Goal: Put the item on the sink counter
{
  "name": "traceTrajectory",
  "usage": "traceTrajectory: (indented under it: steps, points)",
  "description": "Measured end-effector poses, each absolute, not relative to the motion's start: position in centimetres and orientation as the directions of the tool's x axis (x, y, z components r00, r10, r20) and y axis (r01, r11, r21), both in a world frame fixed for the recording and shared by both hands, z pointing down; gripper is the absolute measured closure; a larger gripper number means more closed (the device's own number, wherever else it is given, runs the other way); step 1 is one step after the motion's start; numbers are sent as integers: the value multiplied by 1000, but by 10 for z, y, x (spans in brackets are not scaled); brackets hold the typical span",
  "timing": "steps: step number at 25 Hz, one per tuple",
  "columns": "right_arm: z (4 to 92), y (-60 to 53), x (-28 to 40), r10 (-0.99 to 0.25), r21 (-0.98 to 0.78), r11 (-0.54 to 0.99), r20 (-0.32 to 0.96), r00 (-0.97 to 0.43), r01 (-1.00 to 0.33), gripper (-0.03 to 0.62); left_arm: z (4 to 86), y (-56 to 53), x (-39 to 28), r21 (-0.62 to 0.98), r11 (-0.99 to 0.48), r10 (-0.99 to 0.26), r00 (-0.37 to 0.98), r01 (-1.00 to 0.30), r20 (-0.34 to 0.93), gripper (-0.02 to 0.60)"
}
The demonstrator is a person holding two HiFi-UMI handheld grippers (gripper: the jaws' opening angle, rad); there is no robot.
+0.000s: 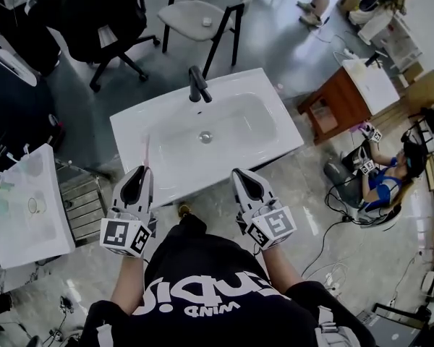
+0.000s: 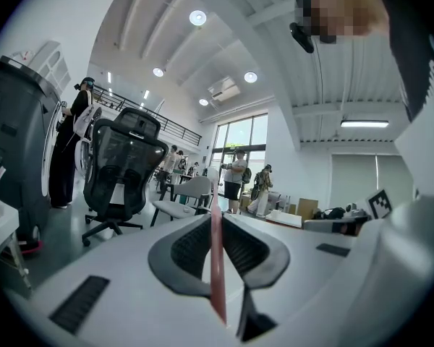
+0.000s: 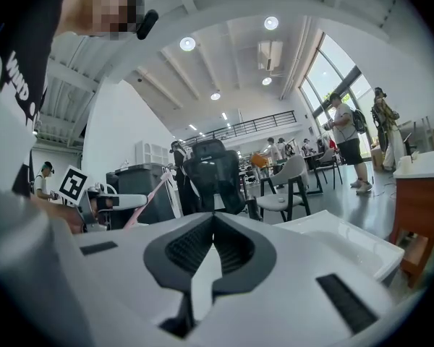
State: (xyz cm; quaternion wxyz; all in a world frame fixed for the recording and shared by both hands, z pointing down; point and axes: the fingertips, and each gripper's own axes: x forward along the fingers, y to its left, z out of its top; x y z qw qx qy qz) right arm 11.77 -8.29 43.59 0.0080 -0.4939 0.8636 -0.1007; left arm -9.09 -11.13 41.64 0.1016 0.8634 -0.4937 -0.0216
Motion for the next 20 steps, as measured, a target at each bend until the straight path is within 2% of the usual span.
traceTrajectory:
  steps: [20]
  points:
    - [429, -170, 85, -835, -160, 519, 113, -538, -839, 576, 419, -190, -109, 207, -499, -849, 522, -841, 75, 523]
